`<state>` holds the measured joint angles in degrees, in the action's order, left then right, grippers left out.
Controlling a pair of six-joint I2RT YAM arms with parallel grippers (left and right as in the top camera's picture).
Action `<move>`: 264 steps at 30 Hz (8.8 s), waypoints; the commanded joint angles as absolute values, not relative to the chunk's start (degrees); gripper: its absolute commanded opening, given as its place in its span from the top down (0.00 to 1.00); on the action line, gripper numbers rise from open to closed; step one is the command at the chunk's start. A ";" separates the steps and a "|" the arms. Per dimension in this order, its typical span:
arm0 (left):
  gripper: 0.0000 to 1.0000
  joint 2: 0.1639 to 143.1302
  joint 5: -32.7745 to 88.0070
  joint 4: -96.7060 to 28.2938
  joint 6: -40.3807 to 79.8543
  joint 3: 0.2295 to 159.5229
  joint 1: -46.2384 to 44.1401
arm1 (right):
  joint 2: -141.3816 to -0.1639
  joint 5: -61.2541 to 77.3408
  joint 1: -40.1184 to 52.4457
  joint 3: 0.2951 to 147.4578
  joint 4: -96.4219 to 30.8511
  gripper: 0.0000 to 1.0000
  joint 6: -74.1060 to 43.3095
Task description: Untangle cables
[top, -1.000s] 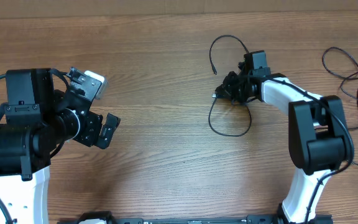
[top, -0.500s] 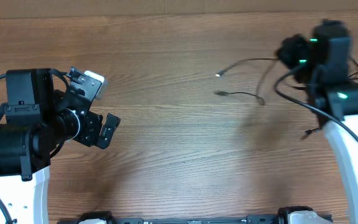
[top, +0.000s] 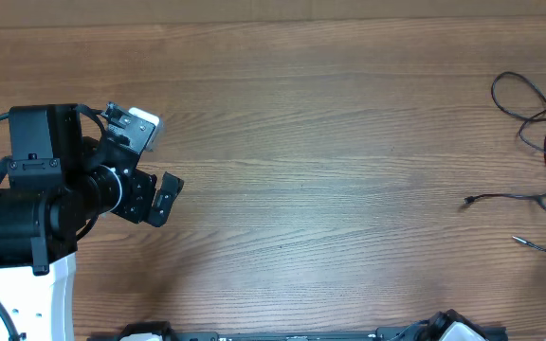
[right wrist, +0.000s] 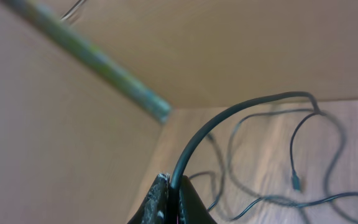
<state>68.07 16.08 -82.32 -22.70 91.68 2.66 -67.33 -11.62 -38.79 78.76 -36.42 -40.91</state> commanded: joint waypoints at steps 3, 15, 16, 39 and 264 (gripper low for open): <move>0.00 68.16 16.12 -82.28 -23.62 92.68 2.59 | -72.66 -12.40 -42.39 80.75 -35.22 0.96 -42.44; 0.00 68.14 16.12 -82.28 -23.62 92.68 2.59 | -87.13 -12.38 -45.36 80.75 -38.06 0.00 -43.77; 0.00 68.14 16.12 -82.28 -23.62 92.68 2.59 | -87.24 -12.36 -45.41 80.75 -38.20 0.00 -43.77; 0.00 68.14 16.12 -82.28 -23.59 92.68 2.59 | -87.11 24.45 -29.98 80.75 -52.45 0.00 -21.54; 0.00 0.19 -0.60 -4.47 4.47 0.32 1.41 | -0.16 0.16 7.64 0.47 -4.84 0.00 9.96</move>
<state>0.64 -1.10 -4.54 5.34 0.49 2.17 -0.54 0.60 7.86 1.06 -5.19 9.74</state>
